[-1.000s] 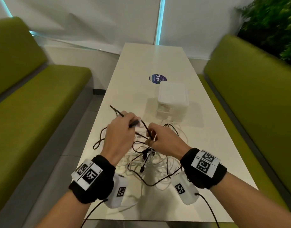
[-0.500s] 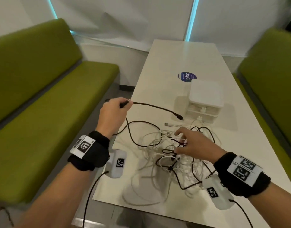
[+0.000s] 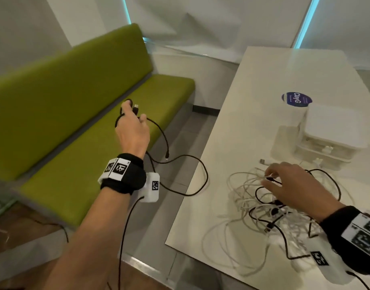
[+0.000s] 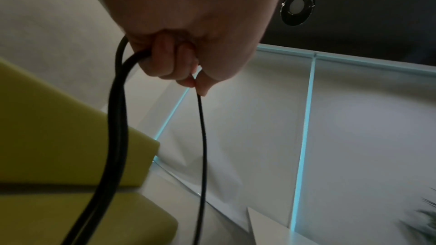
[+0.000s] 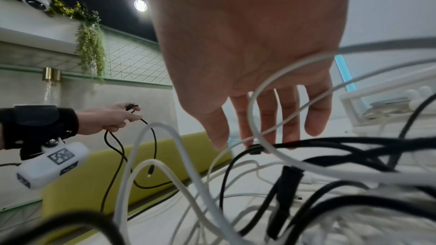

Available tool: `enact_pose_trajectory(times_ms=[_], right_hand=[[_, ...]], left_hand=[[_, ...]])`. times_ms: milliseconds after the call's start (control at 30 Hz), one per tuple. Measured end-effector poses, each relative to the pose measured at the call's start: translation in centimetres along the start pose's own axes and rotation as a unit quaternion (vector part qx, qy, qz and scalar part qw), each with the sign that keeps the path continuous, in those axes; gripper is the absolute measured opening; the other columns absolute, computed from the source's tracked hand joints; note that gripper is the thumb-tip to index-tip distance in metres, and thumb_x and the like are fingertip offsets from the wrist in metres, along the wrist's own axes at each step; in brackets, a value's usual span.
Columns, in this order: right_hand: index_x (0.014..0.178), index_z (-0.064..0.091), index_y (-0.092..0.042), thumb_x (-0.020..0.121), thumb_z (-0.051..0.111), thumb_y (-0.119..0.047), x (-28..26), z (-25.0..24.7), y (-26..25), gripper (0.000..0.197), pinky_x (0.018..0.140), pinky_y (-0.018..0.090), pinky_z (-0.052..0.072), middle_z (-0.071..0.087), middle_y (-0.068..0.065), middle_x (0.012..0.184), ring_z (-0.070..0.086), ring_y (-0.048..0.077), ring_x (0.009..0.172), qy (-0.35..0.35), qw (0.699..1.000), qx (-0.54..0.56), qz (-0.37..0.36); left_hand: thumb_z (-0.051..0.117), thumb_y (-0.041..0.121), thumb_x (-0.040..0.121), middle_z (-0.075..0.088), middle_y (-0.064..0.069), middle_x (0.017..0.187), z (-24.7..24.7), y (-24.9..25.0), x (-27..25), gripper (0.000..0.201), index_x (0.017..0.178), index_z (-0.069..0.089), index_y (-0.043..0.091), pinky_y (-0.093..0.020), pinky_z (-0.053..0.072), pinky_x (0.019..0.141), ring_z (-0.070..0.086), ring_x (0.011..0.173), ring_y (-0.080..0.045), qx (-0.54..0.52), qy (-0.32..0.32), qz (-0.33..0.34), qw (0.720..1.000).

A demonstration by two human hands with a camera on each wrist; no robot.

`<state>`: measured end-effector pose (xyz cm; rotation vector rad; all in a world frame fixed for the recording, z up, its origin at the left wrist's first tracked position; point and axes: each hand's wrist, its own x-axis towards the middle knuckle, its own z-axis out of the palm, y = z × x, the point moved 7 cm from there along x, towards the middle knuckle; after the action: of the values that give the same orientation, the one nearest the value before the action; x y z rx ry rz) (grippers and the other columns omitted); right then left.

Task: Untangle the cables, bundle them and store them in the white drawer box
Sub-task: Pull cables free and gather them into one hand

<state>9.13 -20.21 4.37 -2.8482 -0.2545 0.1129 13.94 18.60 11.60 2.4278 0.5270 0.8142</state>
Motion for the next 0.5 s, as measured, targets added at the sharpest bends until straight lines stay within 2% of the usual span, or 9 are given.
enact_pose_trajectory(times_ms=[67,133,233,300,333,400,433,500], right_hand=[[0.108,0.065,-0.021,0.089,0.065,-0.042,0.4,0.0,-0.5,0.029,0.082,0.037,0.048,0.066,0.001,0.106,0.06,0.022,0.1,-0.003,1.0,-0.006,-0.003],[0.107,0.066,-0.02,0.089,0.066,-0.04,0.9,0.4,-1.1,0.027,0.08,0.036,0.046,0.066,0.003,0.104,0.06,0.023,0.098,-0.014,1.0,-0.009,-0.002],[0.105,0.067,-0.019,0.088,0.067,-0.04,1.2,1.1,-1.9,0.027,0.08,0.04,0.049,0.064,0.001,0.098,0.06,0.022,0.095,-0.022,1.0,-0.014,-0.009],[0.105,0.066,-0.021,0.088,0.067,-0.04,1.4,1.4,-2.4,0.026,0.08,0.038,0.049,0.064,0.0,0.098,0.061,0.02,0.094,-0.031,0.999,-0.011,-0.015],[0.105,0.066,-0.022,0.088,0.067,-0.04,1.4,1.5,-2.5,0.025,0.079,0.036,0.048,0.063,-0.001,0.099,0.061,0.018,0.094,-0.036,0.999,-0.008,-0.016],[0.105,0.065,-0.024,0.088,0.066,-0.041,1.3,1.5,-2.5,0.024,0.078,0.032,0.045,0.064,-0.003,0.1,0.06,0.016,0.094,-0.047,0.999,-0.009,-0.017],[0.105,0.065,-0.024,0.089,0.065,-0.042,1.3,1.4,-2.5,0.024,0.079,0.032,0.046,0.064,-0.003,0.102,0.06,0.016,0.095,-0.05,0.999,-0.014,-0.017],[0.107,0.064,-0.025,0.09,0.062,-0.044,1.3,1.0,-2.7,0.027,0.081,0.036,0.048,0.064,-0.003,0.104,0.06,0.018,0.099,-0.04,0.998,-0.044,-0.02]], left_hand=[[0.049,0.019,0.1,0.065,-0.018,0.118,-1.0,-1.3,0.9,0.039,0.137,0.039,0.011,-0.046,0.045,0.082,0.061,0.105,-0.039,0.0,0.029,-0.016,0.999],[0.044,0.019,0.102,0.066,-0.018,0.115,-1.4,-2.5,1.7,0.033,0.134,0.044,0.012,-0.043,0.044,0.078,0.06,0.104,-0.039,0.017,0.026,-0.007,0.999],[0.041,0.016,0.101,0.068,-0.018,0.109,0.4,-3.4,2.1,0.029,0.128,0.052,0.015,-0.042,0.045,0.078,0.06,0.102,-0.039,0.054,-0.072,0.038,0.995],[0.041,0.019,0.103,0.068,-0.02,0.11,2.3,-4.0,1.7,0.029,0.129,0.052,0.016,-0.041,0.048,0.08,0.061,0.097,-0.037,0.024,-0.154,0.034,0.987],[0.041,0.021,0.104,0.069,-0.018,0.107,3.4,-4.2,1.3,0.029,0.13,0.052,0.016,-0.038,0.048,0.077,0.061,0.091,-0.032,-0.008,-0.205,0.026,0.978],[0.042,0.021,0.104,0.075,-0.007,0.092,5.4,-4.2,-0.3,0.025,0.125,0.055,0.016,-0.026,0.043,0.068,0.056,0.085,-0.02,-0.077,-0.306,0.011,0.949],[0.043,0.02,0.104,0.076,-0.002,0.083,5.8,-4.1,-0.9,0.022,0.118,0.059,0.016,-0.019,0.04,0.066,0.055,0.087,-0.017,-0.102,-0.331,0.011,0.938],[0.045,0.021,0.103,0.076,0.0,0.074,5.9,-3.7,-1.3,0.021,0.107,0.066,0.019,-0.014,0.034,0.068,0.057,0.093,-0.014,-0.138,-0.322,0.01,0.937]])
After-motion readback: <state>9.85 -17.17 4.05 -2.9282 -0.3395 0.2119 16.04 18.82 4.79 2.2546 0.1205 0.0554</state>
